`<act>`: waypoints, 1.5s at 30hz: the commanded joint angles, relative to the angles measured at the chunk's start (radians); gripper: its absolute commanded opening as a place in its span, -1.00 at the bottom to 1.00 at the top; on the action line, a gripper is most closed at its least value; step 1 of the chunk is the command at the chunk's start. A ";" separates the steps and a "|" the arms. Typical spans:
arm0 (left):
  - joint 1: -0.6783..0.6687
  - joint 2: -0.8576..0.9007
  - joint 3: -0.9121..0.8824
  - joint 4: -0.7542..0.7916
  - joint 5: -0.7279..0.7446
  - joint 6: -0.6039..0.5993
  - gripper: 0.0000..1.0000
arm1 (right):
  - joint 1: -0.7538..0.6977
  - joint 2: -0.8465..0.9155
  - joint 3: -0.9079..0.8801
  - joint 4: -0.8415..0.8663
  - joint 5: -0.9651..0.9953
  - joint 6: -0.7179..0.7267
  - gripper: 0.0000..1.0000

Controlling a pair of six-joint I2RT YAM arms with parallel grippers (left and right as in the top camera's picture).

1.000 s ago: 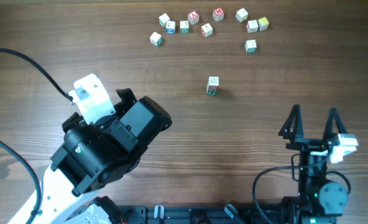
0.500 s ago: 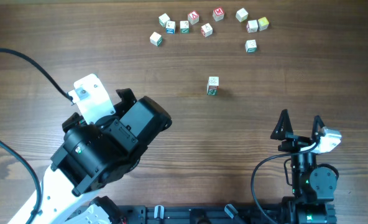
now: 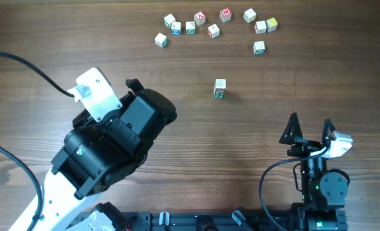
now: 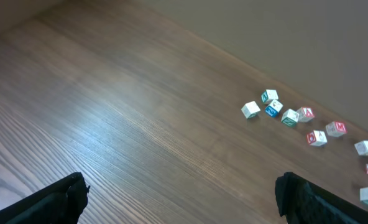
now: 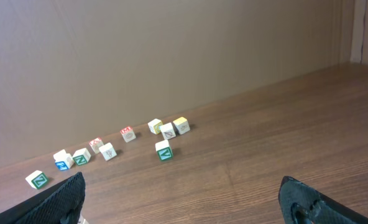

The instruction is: Form a tower

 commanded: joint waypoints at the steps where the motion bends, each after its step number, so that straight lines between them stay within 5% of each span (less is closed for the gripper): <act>1: 0.048 -0.017 -0.070 0.167 0.059 -0.012 1.00 | -0.005 -0.010 -0.001 0.003 0.002 0.008 0.99; 6: 0.140 -0.132 -0.293 0.419 0.135 -0.008 0.99 | -0.005 -0.010 -0.001 0.003 0.002 0.007 1.00; 9: 0.262 -0.352 -0.602 0.686 0.255 0.001 1.00 | -0.005 -0.010 -0.001 0.003 0.002 0.008 0.99; 13: 0.437 -0.694 -0.991 1.078 0.487 0.277 1.00 | -0.005 -0.010 -0.001 0.003 0.002 0.008 0.99; 18: 0.544 -0.927 -1.228 1.291 0.632 0.563 1.00 | -0.005 -0.010 -0.001 0.003 0.002 0.008 0.99; 26: 0.599 -1.076 -1.347 1.301 0.662 0.804 1.00 | -0.005 -0.010 -0.001 0.003 0.002 0.008 1.00; 45: 0.616 -1.162 -1.452 1.271 0.662 0.819 1.00 | -0.005 -0.010 -0.001 0.003 0.002 0.008 0.99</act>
